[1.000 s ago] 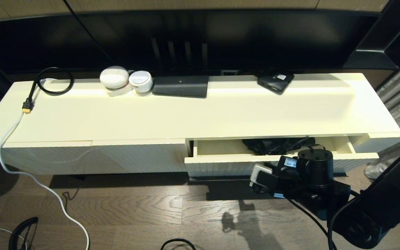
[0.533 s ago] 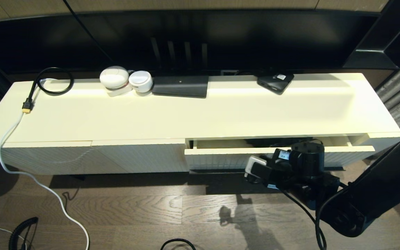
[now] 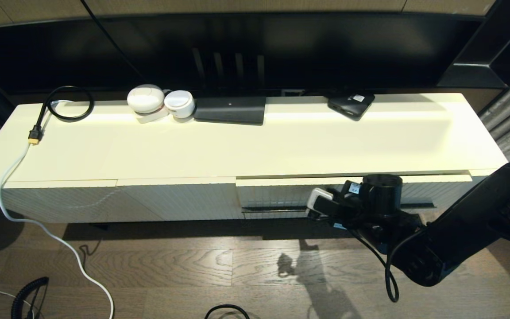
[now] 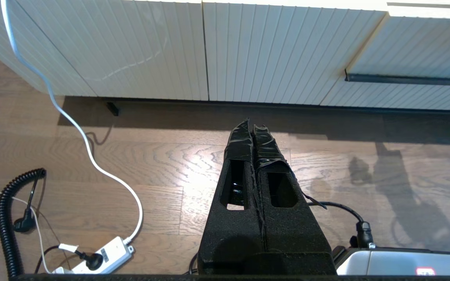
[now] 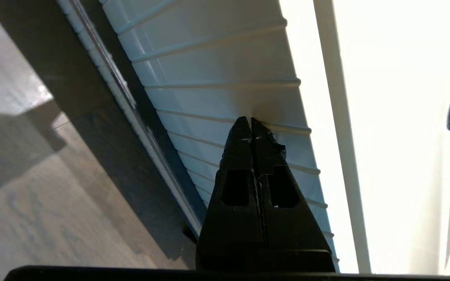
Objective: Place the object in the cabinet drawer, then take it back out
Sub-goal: Close the drawer
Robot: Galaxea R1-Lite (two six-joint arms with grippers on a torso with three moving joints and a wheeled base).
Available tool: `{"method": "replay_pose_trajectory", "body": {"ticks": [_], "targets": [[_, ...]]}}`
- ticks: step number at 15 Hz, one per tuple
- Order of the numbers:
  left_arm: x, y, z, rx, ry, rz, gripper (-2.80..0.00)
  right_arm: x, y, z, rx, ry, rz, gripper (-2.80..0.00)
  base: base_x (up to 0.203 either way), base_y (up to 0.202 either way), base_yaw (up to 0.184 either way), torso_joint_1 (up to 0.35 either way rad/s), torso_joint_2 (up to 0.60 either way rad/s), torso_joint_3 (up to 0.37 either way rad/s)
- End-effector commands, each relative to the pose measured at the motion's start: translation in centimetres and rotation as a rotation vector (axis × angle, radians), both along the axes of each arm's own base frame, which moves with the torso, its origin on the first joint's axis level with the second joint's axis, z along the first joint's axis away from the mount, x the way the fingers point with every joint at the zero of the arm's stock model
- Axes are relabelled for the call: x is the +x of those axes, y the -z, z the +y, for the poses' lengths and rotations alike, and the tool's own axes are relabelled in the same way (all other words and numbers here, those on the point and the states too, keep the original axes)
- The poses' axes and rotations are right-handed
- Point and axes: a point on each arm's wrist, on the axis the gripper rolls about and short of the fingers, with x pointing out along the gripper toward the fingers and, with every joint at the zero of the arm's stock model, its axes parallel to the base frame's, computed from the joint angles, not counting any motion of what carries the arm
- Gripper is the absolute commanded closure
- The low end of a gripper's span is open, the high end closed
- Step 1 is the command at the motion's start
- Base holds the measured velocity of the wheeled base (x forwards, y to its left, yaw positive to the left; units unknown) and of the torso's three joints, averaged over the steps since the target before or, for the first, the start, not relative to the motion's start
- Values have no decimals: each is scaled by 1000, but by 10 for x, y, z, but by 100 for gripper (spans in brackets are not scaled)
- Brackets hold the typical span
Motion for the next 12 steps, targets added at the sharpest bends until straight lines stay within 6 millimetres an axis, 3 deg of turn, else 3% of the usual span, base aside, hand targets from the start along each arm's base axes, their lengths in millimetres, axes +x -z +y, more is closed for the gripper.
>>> {"method": "replay_pose_trajectory", "body": {"ticks": [1, 7, 12], "targets": [[0, 0, 0, -1, -1, 0, 0, 6, 1, 2, -3, 17, -16, 0, 0, 0, 0, 0, 0, 0], [0, 0, 0, -1, 0, 0, 0, -4, -14, -3, 7, 22, -31, 0, 0, 0, 0, 0, 0, 0], [0, 0, 0, -1, -2, 0, 0, -41, -40, -21, 4, 33, -17, 0, 0, 0, 0, 0, 0, 0]]}}
